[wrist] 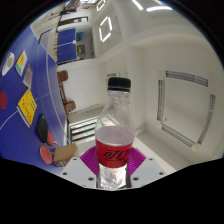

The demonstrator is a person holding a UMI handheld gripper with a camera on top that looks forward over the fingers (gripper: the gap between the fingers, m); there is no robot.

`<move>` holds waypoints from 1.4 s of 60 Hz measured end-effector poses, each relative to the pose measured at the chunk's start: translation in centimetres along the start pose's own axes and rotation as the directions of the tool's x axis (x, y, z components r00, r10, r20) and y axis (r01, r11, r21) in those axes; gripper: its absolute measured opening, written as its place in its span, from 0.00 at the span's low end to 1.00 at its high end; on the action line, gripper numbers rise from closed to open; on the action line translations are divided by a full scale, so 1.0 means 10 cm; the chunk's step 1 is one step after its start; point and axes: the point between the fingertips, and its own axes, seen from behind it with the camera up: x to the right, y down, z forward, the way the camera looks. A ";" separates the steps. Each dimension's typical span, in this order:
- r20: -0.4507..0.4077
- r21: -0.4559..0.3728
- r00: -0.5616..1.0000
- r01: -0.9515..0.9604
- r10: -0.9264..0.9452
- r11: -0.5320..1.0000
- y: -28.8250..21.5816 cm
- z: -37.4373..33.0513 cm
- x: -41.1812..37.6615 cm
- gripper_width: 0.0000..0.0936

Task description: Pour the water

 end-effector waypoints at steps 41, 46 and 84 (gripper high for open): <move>-0.153 0.553 0.463 0.772 -0.873 0.312 -3.20 -0.13 -3.64 0.35; -0.160 0.570 0.504 0.749 -0.849 0.337 -3.28 -0.14 -3.53 0.35; 0.521 -0.245 0.275 -0.858 0.808 0.451 -2.99 0.21 -2.45 0.35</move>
